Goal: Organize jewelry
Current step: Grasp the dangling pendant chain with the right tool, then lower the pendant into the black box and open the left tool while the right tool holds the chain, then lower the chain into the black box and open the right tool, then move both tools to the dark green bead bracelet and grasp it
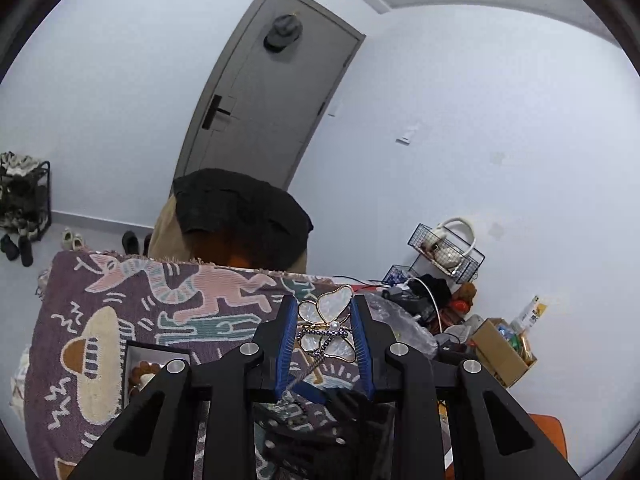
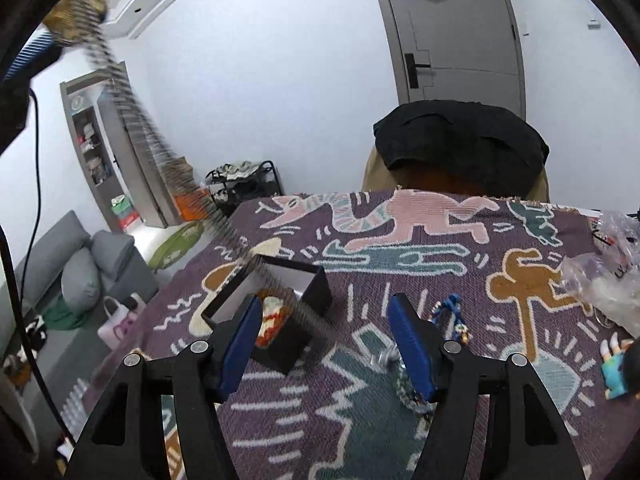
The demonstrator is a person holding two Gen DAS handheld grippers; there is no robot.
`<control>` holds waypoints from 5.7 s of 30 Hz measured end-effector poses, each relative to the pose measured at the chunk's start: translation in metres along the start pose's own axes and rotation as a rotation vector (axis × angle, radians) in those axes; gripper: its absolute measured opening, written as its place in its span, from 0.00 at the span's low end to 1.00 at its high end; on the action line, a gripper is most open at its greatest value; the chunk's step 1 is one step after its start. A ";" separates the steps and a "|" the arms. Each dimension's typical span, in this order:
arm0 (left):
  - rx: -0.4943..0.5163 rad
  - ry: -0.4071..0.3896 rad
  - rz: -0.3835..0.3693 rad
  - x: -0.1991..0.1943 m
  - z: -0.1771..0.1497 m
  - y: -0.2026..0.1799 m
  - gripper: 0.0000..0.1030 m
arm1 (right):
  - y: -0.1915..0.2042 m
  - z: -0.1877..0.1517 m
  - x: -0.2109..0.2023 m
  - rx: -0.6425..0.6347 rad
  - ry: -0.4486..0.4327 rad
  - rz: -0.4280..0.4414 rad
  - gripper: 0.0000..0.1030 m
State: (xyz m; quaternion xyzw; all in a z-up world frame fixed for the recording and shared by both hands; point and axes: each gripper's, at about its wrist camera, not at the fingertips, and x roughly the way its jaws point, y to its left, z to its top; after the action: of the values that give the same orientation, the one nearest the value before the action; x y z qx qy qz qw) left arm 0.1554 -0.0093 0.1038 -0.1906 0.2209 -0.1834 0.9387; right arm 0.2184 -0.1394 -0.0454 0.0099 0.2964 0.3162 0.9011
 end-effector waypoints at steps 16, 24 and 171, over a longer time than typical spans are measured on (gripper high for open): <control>-0.044 -0.001 0.116 0.006 -0.007 0.046 0.28 | 0.000 0.043 -0.061 0.007 -0.156 -0.024 0.03; -0.094 0.033 0.176 0.017 -0.018 0.080 0.28 | 0.019 0.068 -0.094 -0.038 -0.215 -0.007 0.03; 0.059 0.528 0.294 0.217 -0.146 0.061 0.31 | -0.156 -0.076 -0.001 0.349 0.242 -0.169 0.52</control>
State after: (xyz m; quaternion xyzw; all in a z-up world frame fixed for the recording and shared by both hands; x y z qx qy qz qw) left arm 0.2824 -0.0900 -0.1189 -0.0751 0.4771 -0.0950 0.8705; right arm 0.2647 -0.2779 -0.1392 0.1027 0.4521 0.1823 0.8671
